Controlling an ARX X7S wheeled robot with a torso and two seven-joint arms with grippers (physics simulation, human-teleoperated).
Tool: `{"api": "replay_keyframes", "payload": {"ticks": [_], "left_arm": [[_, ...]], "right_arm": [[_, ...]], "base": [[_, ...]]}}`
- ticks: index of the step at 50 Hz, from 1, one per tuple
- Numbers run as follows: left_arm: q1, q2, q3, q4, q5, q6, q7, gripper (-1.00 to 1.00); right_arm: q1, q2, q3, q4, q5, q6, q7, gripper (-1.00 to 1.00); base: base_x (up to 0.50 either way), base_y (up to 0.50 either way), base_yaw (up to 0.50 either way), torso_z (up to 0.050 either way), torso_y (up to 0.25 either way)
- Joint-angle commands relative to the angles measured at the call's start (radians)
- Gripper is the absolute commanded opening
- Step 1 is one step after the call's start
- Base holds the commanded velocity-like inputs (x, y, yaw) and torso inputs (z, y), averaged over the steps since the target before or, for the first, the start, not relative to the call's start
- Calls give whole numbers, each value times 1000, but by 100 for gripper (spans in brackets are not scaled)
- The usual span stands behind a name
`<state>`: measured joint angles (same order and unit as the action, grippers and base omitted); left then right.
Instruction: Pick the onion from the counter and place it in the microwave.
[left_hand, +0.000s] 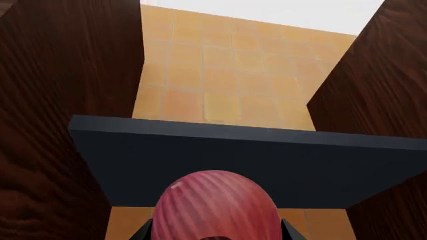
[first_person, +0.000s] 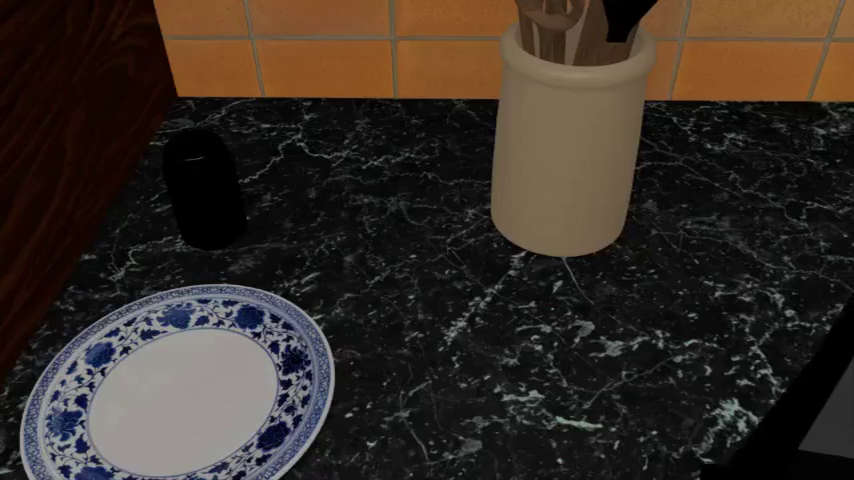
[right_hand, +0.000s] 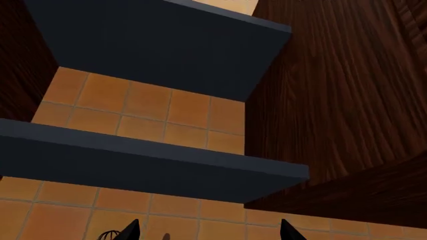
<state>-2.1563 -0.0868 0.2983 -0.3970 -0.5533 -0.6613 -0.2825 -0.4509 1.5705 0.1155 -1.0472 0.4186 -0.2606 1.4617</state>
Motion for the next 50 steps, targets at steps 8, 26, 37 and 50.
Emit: {"api": "replay_keyframes", "payload": {"ticks": [8, 26, 37, 50], "left_arm": [[-200, 87, 52, -373, 67, 183, 100, -100], [-200, 87, 70, -349, 52, 167, 92, -100], [-200, 87, 78, -335, 39, 166, 89, -100], [-200, 87, 40, -340, 68, 163, 98, -100]], "right_arm": [[26, 0, 0, 0, 14, -7, -15, 100], [31, 0, -19, 0, 1, -17, -2, 100], [37, 0, -28, 0, 13, -8, -9, 100], [57, 0, -26, 0, 26, -4, -22, 100]], "base": [[0, 0, 0, 0, 1], [0, 0, 0, 0, 0], [0, 0, 0, 0, 0], [-442, 91, 0, 0, 1]]}}
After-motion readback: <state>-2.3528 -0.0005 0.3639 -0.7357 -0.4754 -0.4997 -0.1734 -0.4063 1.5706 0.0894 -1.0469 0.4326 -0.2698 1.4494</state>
